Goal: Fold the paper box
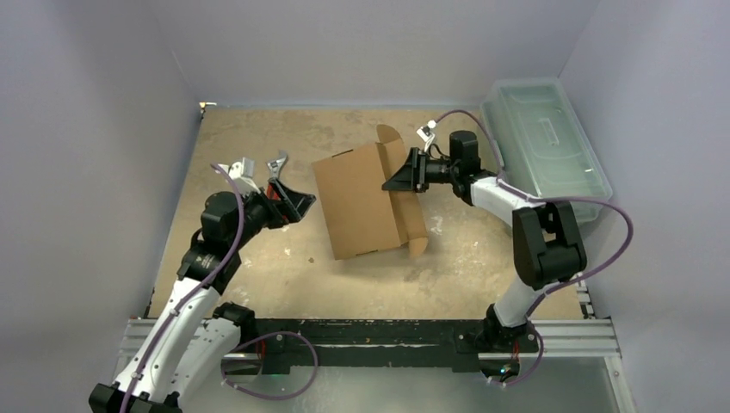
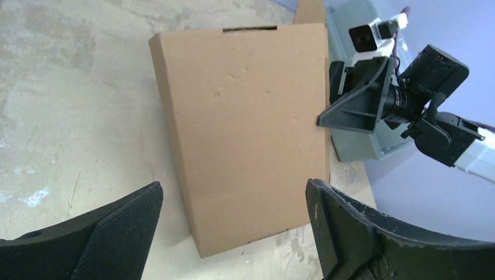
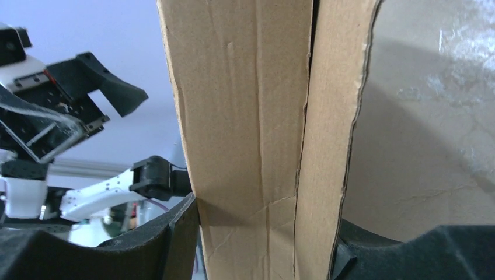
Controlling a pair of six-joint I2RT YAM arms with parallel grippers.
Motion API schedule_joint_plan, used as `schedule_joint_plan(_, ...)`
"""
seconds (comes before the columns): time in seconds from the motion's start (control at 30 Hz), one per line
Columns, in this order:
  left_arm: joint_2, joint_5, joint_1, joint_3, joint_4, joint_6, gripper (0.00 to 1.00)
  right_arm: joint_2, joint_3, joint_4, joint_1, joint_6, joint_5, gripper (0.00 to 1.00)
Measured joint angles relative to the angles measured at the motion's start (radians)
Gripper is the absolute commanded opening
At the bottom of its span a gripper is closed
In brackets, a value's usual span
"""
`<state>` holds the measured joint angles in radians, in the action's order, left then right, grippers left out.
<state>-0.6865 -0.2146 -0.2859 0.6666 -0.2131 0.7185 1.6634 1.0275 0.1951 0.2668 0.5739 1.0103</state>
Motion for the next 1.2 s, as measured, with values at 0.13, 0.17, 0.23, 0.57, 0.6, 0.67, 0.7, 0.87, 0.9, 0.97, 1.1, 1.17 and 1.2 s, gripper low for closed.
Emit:
schedule_joint_plan(0.13, -0.002, -0.015, 0.0, -0.054, 0.021, 0.014, 0.91, 0.086, -0.005, 0.07, -0.014, 0.103, 0.029, 0.46)
schedule_joint_plan(0.17, -0.004, -0.021, 0.0, -0.068, 0.031, 0.021, 0.91, 0.101, -0.005, 0.081, -0.017, 0.117, 0.032, 0.46)
schedule_joint_plan(0.23, -0.017, -0.036, 0.0, -0.097, 0.053, 0.034, 0.91, 0.135, -0.005, 0.107, -0.026, 0.147, 0.039, 0.47)
schedule_joint_plan(0.57, -0.241, -0.104, 0.001, -0.181, 0.163, 0.086, 0.91, 0.301, 0.023, 0.081, -0.053, 0.184, 0.05, 0.61)
schedule_joint_plan(0.6, -0.268, -0.109, 0.001, -0.181, 0.18, 0.088, 0.91, 0.309, 0.037, 0.055, -0.053, 0.171, 0.044, 0.64)
schedule_joint_plan(0.67, -0.307, -0.116, 0.001, -0.181, 0.209, 0.091, 0.91, 0.318, 0.061, 0.005, -0.053, 0.124, 0.018, 0.68)
schedule_joint_plan(0.7, -0.329, -0.121, 0.001, -0.181, 0.223, 0.092, 0.91, 0.32, 0.071, -0.015, -0.053, 0.097, 0.002, 0.7)
schedule_joint_plan(0.87, -0.426, -0.133, 0.003, -0.179, 0.261, 0.089, 0.91, 0.325, 0.09, -0.095, -0.053, -0.024, -0.09, 0.77)
schedule_joint_plan(0.9, -0.443, -0.133, 0.003, -0.176, 0.261, 0.087, 0.91, 0.325, 0.091, -0.109, -0.053, -0.04, -0.105, 0.78)
schedule_joint_plan(0.97, -0.476, -0.133, 0.003, -0.164, 0.257, 0.081, 0.9, 0.325, 0.096, -0.148, -0.053, -0.079, -0.137, 0.8)
schedule_joint_plan(1.1, -0.529, -0.13, 0.003, -0.129, 0.248, 0.069, 0.9, 0.324, 0.135, -0.246, -0.053, -0.175, -0.207, 0.82)
schedule_joint_plan(1.17, -0.541, -0.13, 0.003, -0.112, 0.243, 0.061, 0.9, 0.308, 0.154, -0.288, -0.053, -0.234, -0.247, 0.83)
schedule_joint_plan(1.2, -0.543, -0.13, 0.003, -0.103, 0.24, 0.055, 0.9, 0.292, 0.157, -0.305, -0.052, -0.266, -0.271, 0.84)
